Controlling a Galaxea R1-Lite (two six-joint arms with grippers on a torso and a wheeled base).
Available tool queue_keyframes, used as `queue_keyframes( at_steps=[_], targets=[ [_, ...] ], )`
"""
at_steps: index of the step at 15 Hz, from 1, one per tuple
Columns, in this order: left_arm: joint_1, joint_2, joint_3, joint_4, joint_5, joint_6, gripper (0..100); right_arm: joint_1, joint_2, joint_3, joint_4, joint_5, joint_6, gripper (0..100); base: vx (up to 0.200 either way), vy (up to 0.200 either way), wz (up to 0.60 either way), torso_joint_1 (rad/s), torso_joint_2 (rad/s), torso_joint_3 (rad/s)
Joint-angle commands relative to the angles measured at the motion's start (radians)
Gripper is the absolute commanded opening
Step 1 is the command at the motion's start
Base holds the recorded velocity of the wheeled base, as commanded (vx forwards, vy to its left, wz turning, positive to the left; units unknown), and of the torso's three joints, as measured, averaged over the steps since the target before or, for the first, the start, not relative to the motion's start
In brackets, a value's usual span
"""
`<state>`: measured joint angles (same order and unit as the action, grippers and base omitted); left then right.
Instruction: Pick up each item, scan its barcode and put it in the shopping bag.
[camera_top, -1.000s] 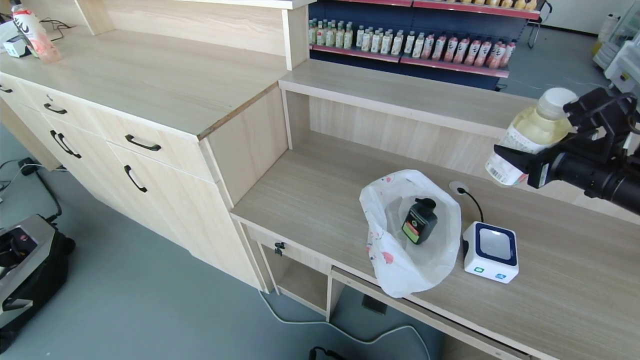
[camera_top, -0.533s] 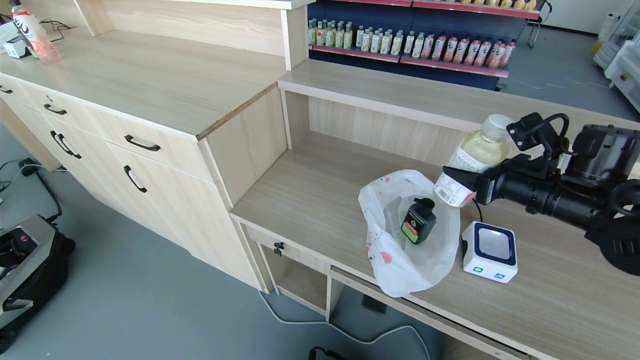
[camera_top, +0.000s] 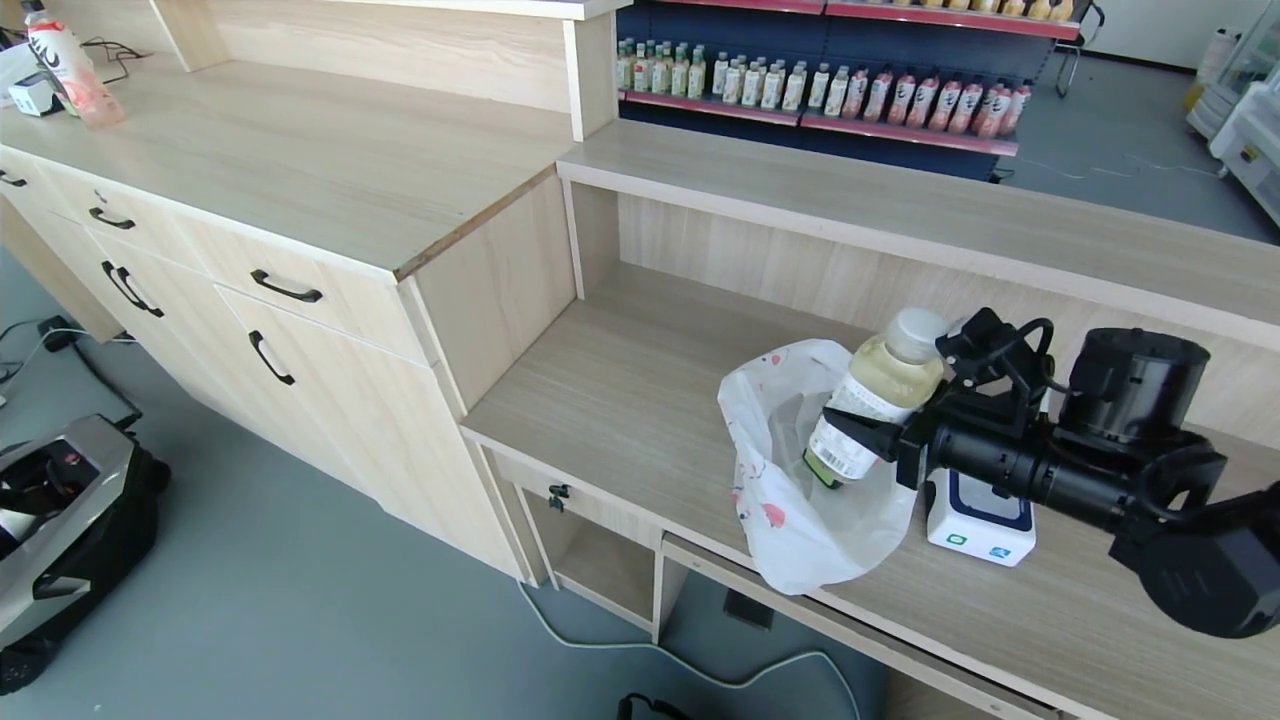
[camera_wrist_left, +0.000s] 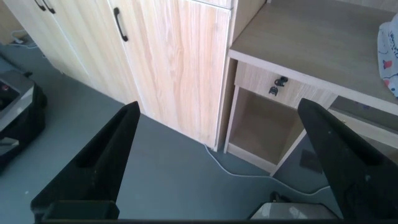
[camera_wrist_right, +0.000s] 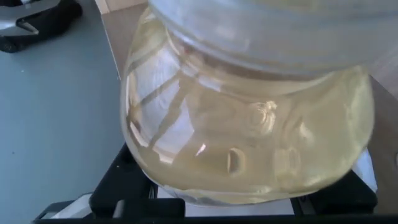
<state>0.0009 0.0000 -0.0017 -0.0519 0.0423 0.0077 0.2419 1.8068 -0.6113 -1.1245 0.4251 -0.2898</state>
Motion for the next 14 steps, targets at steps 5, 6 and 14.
queue_keyframes(
  at_steps=[5, 6, 14],
  targets=[
    [0.001, 0.000, 0.000, 0.000, 0.001, 0.000, 100, 0.002, 0.151, 0.064, -0.176, 0.037, -0.051, 0, 0.000, 0.000, 0.00, 0.000, 0.00, 0.000],
    [0.001, 0.000, 0.000, 0.000, 0.001, 0.000, 100, 0.002, 0.177, 0.076, -0.216, 0.037, -0.054, 0, 0.000, 0.000, 0.00, 0.000, 0.00, 0.000],
    [0.001, 0.000, 0.000, 0.000, 0.001, 0.000, 100, 0.004, 0.358, 0.094, -0.417, 0.038, -0.089, 0, 0.000, 0.000, 0.00, 0.000, 0.00, 0.000]
  ],
)
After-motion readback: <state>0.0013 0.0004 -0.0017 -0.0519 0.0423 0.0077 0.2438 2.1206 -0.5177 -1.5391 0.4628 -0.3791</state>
